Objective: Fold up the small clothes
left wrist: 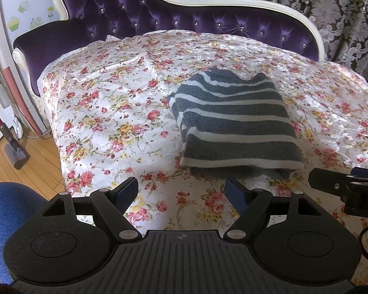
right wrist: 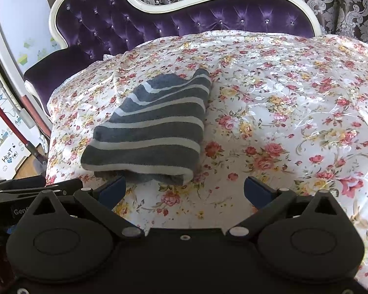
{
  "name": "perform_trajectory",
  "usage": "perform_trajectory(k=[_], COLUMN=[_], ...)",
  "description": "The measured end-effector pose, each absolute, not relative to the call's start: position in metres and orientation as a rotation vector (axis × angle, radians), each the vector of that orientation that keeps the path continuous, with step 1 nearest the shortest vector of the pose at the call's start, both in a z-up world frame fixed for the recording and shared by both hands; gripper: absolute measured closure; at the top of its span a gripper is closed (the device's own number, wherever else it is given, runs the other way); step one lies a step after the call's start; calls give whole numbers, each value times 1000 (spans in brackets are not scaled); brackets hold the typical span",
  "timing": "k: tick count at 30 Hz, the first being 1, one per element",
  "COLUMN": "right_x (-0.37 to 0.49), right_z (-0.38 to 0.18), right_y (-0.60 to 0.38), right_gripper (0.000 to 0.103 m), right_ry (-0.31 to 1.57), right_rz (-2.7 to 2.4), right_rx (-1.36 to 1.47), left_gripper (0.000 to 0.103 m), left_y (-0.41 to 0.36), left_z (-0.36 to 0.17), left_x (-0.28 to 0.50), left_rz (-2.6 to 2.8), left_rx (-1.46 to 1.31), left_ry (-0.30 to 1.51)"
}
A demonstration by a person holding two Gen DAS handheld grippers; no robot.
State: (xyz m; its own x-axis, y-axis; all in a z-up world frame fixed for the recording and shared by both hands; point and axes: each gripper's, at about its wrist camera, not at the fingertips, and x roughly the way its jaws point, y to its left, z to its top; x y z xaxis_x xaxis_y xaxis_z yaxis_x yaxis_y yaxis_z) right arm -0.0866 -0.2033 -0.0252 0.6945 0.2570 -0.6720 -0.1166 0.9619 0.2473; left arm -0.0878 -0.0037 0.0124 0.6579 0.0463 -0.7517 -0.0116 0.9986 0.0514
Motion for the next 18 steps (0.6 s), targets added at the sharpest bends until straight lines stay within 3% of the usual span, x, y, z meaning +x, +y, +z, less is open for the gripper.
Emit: perform_trajectory(k=[18], right_x=[-85], right_z=[-28], right_y=[-204], right_gripper=[1], right_ry=[788], right_rz=[211], right_rx=[208], left_gripper=[26], left_y=[-7], left_z=[11], left_x=[-86], left_rz=[26], left_rx=[57], left_ry=[859])
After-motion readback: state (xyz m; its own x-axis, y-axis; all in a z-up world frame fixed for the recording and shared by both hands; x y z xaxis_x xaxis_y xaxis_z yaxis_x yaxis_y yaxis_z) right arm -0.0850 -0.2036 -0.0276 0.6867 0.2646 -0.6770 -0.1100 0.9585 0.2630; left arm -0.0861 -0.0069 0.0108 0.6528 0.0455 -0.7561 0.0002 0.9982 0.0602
